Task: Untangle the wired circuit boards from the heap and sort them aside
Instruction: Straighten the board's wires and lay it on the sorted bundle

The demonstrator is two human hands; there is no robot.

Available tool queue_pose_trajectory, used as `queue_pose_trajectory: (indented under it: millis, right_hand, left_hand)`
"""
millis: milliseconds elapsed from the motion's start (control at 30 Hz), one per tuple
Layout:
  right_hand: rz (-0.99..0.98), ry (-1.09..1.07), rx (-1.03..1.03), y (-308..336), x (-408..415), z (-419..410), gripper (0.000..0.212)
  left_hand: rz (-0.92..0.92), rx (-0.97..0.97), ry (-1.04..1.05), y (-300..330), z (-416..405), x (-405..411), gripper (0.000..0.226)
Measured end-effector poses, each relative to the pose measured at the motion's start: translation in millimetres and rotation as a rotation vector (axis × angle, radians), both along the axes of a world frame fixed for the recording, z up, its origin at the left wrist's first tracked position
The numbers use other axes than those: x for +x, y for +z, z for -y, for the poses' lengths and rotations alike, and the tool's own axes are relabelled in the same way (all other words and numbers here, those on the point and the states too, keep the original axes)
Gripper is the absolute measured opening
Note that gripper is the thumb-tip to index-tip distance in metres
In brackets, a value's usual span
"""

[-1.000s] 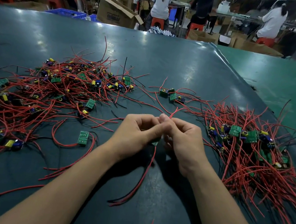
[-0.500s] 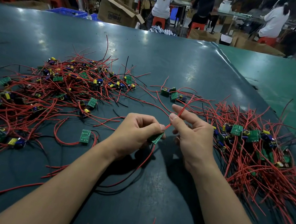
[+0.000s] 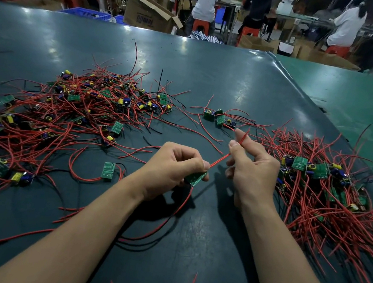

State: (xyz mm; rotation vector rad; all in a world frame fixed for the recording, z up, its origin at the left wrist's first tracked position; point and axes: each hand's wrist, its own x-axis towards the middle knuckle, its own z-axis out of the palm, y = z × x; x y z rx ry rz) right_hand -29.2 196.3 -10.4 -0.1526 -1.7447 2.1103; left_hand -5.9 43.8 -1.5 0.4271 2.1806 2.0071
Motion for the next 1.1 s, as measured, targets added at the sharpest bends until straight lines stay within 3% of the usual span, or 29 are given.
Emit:
queue_pose_trajectory:
  millis: [100,233,400,467,533,600,633,700,767,833,900,1000,1100]
  right_hand:
    - [0.003,0.012,-0.072,0.6,-1.9,-2.9,0.032]
    - [-0.028,0.020,0.017,0.1,-1.3,-4.4,0.030]
    - [-0.032,-0.034,-0.026,0.2,-3.2,-8.9,0.024]
    - [-0.044,-0.047,0.026,-0.8,-3.3,-9.7,0.030]
    - [-0.058,-0.064,0.081,-2.1,-3.1,-9.2,0.035]
    - [-0.031,-0.067,0.013,0.8,-4.4,-9.9,0.024]
    - [0.006,-0.032,-0.075,3.1,-5.4,-10.9,0.022]
    - [0.130,0.107,-0.213,6.5,-4.1,-11.6,0.041]
    - [0.236,0.319,-0.103,6.4,1.3,-6.9,0.041]
    - [0.256,0.544,0.111,2.8,8.8,0.7,0.039]
    - [0.237,0.684,0.173,-0.3,14.1,5.0,0.045]
    - [0.235,0.734,0.157,1.8,16.8,1.3,0.057]
    - [0.096,0.536,0.191,3.0,15.9,3.0,0.031]
  left_hand:
    - [-0.001,-0.021,-0.026,-0.1,1.4,-0.6,0.027]
    - [-0.003,-0.040,-0.048,0.8,2.5,0.1,0.030]
    - [0.003,-0.037,-0.060,2.7,3.6,2.5,0.038]
    - [0.001,-0.034,-0.064,2.6,3.8,1.8,0.040]
    - [0.002,-0.026,-0.058,1.6,3.6,1.1,0.036]
    - [0.004,0.037,-0.014,-0.1,1.7,0.5,0.024]
    - [0.007,0.093,0.030,-1.5,0.3,-0.3,0.023]
    - [0.007,0.183,0.114,-2.9,-1.6,-3.8,0.020]
    - [-0.003,0.205,0.138,-3.2,-2.2,-5.4,0.016]
    - [-0.026,0.197,0.116,-5.0,-2.4,-5.5,0.016]
    - [-0.027,0.172,0.091,-7.1,-2.1,-4.5,0.019]
    - [-0.038,0.151,0.062,-7.0,-2.7,-3.6,0.033]
    - [0.017,0.201,0.021,-4.4,0.2,-3.9,0.045]
